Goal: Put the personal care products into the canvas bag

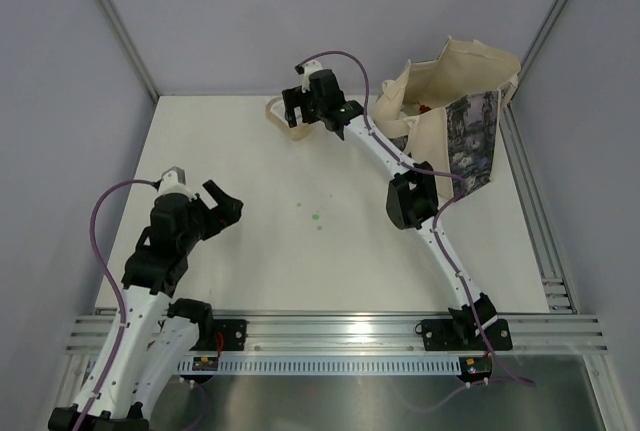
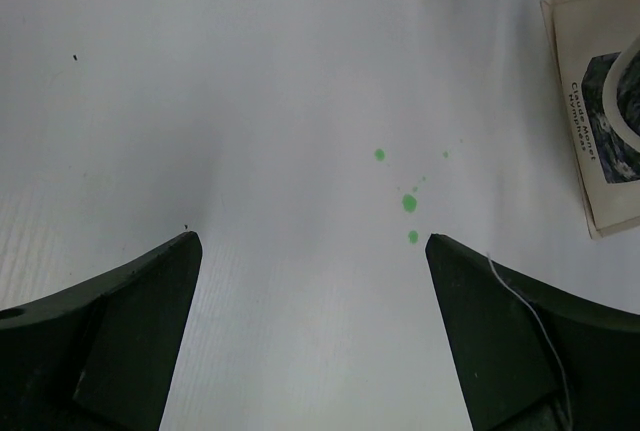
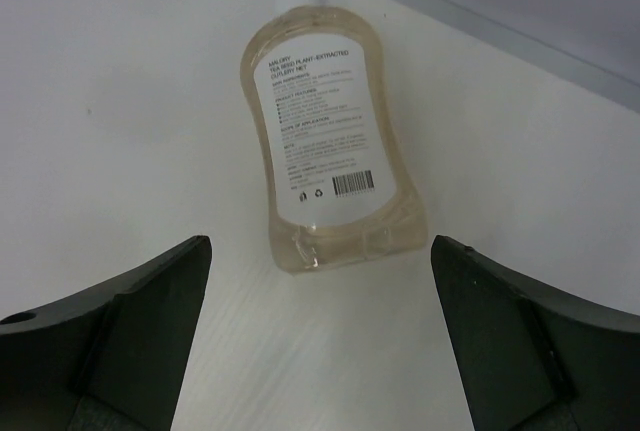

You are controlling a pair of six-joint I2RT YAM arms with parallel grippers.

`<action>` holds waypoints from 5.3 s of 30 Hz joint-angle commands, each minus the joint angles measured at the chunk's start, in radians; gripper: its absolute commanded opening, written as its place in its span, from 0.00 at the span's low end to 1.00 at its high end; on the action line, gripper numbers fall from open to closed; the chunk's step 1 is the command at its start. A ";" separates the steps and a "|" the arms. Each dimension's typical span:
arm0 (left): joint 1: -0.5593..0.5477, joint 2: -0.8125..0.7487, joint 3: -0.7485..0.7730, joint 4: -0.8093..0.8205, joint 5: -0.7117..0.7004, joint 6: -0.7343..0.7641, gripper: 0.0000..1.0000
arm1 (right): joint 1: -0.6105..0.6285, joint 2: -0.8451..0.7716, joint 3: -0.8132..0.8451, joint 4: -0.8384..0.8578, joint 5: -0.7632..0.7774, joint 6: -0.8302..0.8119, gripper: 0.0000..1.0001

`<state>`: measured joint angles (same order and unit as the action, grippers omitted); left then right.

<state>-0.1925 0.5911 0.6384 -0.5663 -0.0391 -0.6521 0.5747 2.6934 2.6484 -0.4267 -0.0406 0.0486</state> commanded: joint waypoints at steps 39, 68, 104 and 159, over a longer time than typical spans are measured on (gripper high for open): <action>-0.001 0.088 0.119 -0.015 -0.068 -0.146 0.99 | -0.065 0.121 -0.044 0.117 -0.211 0.898 0.80; 0.080 0.811 0.461 0.331 0.090 0.201 0.99 | -0.110 -0.541 -0.551 -0.182 -0.870 -0.362 0.78; -0.055 1.983 1.692 -0.271 -0.140 0.313 0.47 | -0.277 -0.966 -0.837 -0.264 -1.124 -0.256 0.79; -0.624 1.081 0.360 0.327 -0.092 0.562 0.99 | -0.248 -1.328 -1.378 -0.446 -1.018 -0.969 1.00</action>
<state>-0.7918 1.6112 0.9268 -0.1375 0.0895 -0.1276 0.3363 1.4025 1.2762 -0.8745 -1.0065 -0.9237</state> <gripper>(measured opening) 0.984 0.993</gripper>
